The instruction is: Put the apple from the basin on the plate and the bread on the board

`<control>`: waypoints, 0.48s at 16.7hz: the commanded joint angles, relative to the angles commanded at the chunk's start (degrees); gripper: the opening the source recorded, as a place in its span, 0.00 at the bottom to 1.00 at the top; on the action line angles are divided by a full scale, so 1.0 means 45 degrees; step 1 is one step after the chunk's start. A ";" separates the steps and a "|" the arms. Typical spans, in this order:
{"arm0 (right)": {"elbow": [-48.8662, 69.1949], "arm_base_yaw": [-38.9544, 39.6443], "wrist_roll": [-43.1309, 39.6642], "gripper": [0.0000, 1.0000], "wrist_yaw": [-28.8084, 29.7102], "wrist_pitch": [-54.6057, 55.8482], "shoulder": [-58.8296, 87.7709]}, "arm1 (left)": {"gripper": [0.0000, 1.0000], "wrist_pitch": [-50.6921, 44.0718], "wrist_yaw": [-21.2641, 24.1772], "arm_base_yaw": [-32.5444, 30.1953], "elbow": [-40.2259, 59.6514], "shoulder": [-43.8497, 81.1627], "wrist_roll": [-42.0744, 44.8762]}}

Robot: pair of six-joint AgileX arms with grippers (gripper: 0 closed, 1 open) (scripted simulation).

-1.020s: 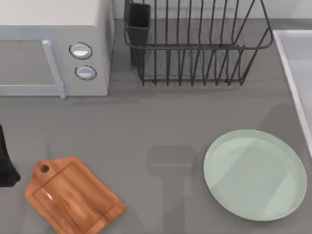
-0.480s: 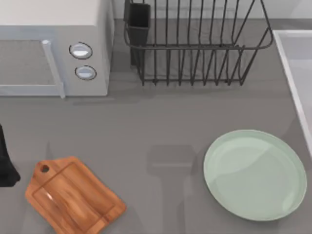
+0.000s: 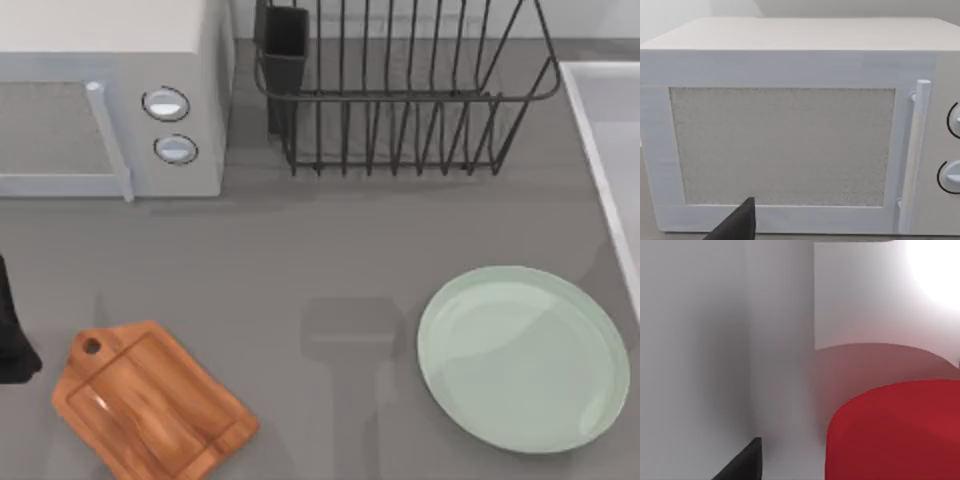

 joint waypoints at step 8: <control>0.0000 0.0000 0.0000 0.00 0.0000 0.0000 0.0000 | 1.00 0.0000 0.0000 0.0000 0.0000 0.0000 0.0000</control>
